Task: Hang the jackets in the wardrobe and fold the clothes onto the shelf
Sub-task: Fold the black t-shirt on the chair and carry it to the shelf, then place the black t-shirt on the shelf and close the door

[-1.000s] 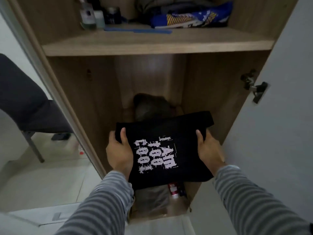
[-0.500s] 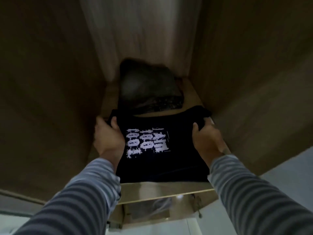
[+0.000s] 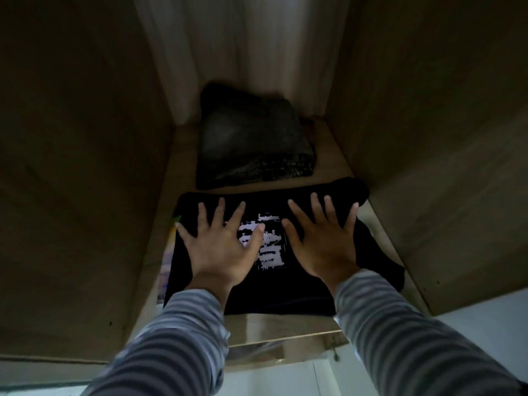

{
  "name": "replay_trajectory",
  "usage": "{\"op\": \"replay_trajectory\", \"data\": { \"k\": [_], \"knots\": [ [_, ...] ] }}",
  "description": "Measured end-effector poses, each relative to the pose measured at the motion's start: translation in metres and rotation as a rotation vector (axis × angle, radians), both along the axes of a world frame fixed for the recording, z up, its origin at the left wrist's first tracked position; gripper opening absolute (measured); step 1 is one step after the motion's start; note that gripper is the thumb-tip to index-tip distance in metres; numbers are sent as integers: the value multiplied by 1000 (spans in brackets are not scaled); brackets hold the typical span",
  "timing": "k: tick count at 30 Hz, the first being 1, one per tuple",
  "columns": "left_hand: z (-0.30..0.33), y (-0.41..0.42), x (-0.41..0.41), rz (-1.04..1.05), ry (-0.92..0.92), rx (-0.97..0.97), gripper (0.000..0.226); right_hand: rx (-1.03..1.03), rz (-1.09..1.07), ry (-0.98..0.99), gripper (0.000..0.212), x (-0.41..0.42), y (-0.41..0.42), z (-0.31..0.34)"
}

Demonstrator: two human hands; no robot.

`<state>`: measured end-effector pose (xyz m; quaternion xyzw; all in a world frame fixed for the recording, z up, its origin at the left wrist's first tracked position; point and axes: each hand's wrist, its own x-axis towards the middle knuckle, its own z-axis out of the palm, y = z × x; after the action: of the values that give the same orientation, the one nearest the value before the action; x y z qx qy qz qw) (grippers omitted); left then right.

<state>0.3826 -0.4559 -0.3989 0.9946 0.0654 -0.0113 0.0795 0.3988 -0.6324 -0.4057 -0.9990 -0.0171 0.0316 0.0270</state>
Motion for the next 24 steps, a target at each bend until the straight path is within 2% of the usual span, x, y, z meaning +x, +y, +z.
{"op": "replay_trajectory", "data": {
  "k": [4,9,15,18,24],
  "knots": [
    [2,-1,2,-1,68,11,71,-16,0,47,60,0,2,4],
    [20,1,-6,-31,294,-47,67,-15,8,161,57,-14,-2,16],
    [74,2,-54,-92,419,-136,56,75,21,412,52,-56,-26,65],
    [112,5,-80,-95,411,-127,54,233,-48,448,45,-84,-39,105],
    [198,-2,-138,-121,275,-131,50,319,-75,286,40,-140,-49,193]
  ]
}}
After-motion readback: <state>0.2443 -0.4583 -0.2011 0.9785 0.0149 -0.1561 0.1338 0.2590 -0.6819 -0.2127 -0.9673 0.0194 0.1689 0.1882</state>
